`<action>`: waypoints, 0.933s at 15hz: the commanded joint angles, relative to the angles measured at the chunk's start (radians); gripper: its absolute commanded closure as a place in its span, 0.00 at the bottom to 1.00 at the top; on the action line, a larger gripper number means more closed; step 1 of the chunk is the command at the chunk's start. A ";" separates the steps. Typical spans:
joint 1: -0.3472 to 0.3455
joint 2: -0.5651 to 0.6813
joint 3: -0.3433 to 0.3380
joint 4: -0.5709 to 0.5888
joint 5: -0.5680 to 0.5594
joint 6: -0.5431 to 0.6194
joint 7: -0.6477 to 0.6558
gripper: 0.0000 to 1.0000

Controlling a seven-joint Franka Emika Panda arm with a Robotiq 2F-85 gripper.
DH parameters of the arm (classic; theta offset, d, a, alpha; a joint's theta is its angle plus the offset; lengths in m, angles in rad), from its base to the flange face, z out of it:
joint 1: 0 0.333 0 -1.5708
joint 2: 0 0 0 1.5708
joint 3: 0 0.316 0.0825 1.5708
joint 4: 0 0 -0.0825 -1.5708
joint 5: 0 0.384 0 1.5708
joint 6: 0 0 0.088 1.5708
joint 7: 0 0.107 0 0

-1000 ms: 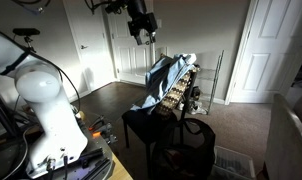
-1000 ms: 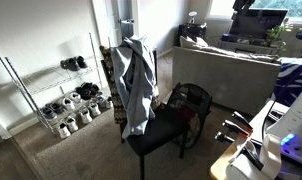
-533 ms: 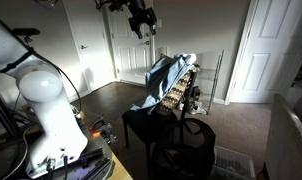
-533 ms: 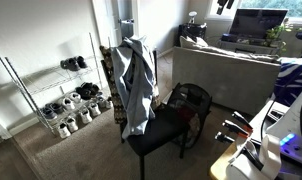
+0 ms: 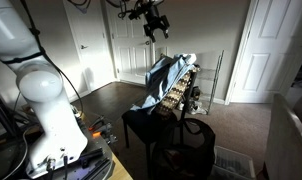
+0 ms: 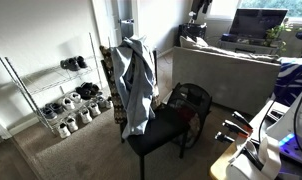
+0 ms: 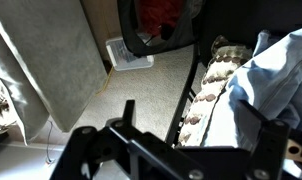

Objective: Put the jean trousers into the washing basket

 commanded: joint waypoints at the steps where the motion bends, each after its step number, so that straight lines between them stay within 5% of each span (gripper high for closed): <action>1: 0.009 0.125 -0.004 0.112 -0.033 0.000 0.040 0.00; 9: 0.017 0.228 -0.024 0.127 -0.261 0.156 0.301 0.00; 14: 0.047 0.241 -0.012 0.132 -0.080 0.179 0.140 0.00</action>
